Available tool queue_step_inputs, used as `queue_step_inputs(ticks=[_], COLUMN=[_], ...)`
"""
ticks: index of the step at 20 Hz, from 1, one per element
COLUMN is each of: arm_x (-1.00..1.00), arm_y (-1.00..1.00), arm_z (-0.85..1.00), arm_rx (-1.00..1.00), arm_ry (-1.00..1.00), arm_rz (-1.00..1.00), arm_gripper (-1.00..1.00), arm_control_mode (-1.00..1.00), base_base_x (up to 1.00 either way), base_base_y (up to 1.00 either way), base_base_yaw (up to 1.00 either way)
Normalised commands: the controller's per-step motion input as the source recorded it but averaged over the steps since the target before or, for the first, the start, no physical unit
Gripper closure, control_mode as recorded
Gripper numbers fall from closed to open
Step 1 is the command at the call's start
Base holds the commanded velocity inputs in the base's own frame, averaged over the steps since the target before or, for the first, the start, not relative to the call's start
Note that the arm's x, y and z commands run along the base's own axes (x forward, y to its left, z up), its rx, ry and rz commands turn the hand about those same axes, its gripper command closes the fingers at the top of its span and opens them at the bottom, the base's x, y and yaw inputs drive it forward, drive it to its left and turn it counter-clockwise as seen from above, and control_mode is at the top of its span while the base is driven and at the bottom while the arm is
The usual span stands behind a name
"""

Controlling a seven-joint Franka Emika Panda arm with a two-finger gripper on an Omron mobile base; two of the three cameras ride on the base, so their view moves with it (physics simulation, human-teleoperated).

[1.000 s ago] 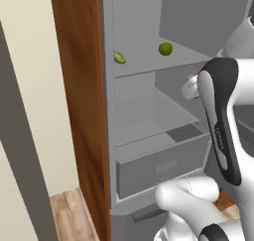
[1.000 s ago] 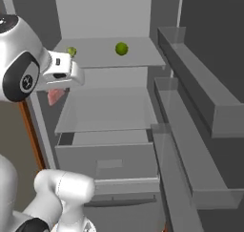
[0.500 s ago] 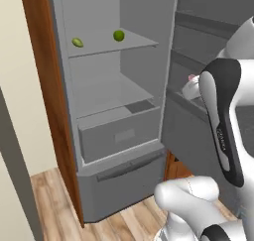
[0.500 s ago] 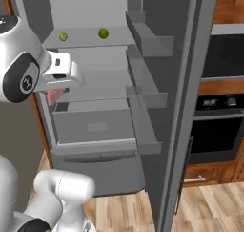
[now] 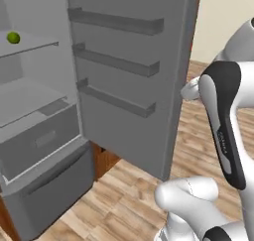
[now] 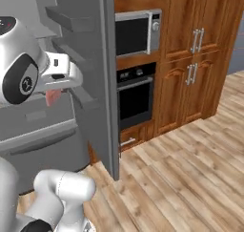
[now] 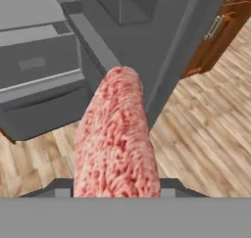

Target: Open the fridge, remove the mango, lime, and steak, and place them on any counter.

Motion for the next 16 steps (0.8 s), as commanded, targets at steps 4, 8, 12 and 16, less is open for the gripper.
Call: queue_step_inputs(ticks=[4,8,12,16], arm_x=[0.00,0.00,0.00,0.00], arm_y=[0.00,0.00,0.00,0.00], arm_z=[0.00,0.00,0.00,0.00], arm_rx=[0.00,0.00,0.00,0.00], arm_ry=[0.00,0.00,0.00,0.00], arm_rz=[0.00,0.00,0.00,0.00], arm_gripper=[1.00,1.00,1.00,1.00], arm_control_mode=[1.00,1.00,1.00,1.00], base_base_x=[-0.34,-0.19,-0.02,-0.01], base_base_y=[-0.48,-0.69,-0.97,-1.00], base_base_yaw=[-0.74,-0.72,-0.67,-0.58])
